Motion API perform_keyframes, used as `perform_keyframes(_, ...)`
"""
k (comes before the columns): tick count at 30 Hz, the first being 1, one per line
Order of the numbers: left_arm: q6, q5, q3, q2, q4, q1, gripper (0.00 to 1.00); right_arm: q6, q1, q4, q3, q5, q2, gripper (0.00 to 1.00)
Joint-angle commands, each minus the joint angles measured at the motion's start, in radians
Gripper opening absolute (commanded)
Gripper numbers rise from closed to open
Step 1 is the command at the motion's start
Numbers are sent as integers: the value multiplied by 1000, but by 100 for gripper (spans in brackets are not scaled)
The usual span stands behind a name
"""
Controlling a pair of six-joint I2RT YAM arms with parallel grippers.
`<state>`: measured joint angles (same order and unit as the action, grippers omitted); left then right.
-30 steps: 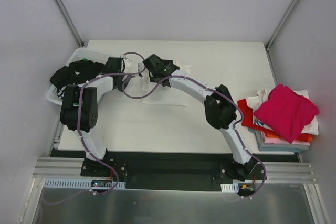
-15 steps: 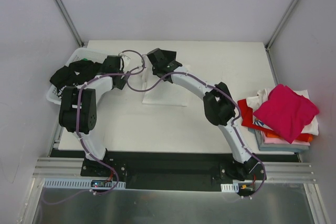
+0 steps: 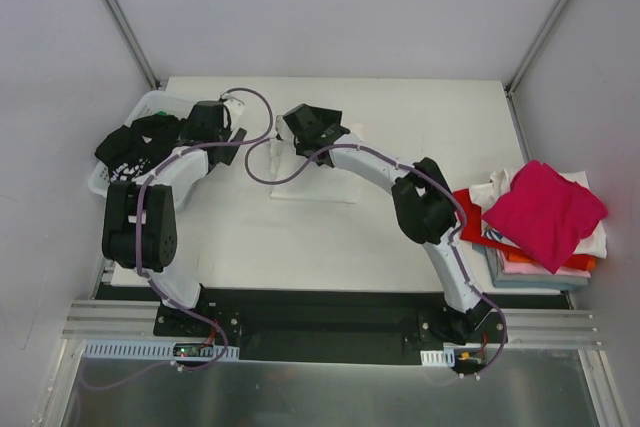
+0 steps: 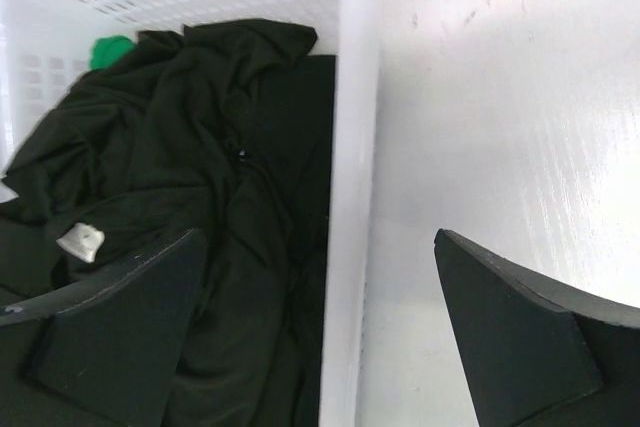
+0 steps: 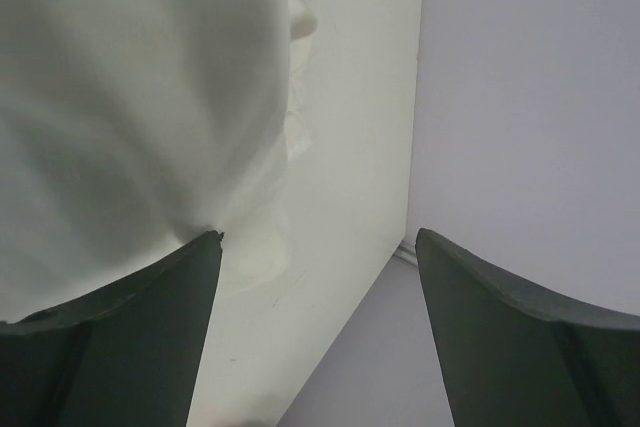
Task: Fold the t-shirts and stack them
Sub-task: Smooth out wrinkles on the folded tshirt
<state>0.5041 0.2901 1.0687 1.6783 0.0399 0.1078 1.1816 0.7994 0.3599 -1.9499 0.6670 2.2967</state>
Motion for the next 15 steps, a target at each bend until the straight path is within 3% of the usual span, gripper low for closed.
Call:
perform_keyframes(1, -21, -32, -15, -100, -3, 0, 99, -86, 24, 28, 55, -4, -177, 82)
perform_keyframes(15, -12, -42, -62, -138, -9, 0, 99, -97, 11, 23, 39, -40, -82, 83)
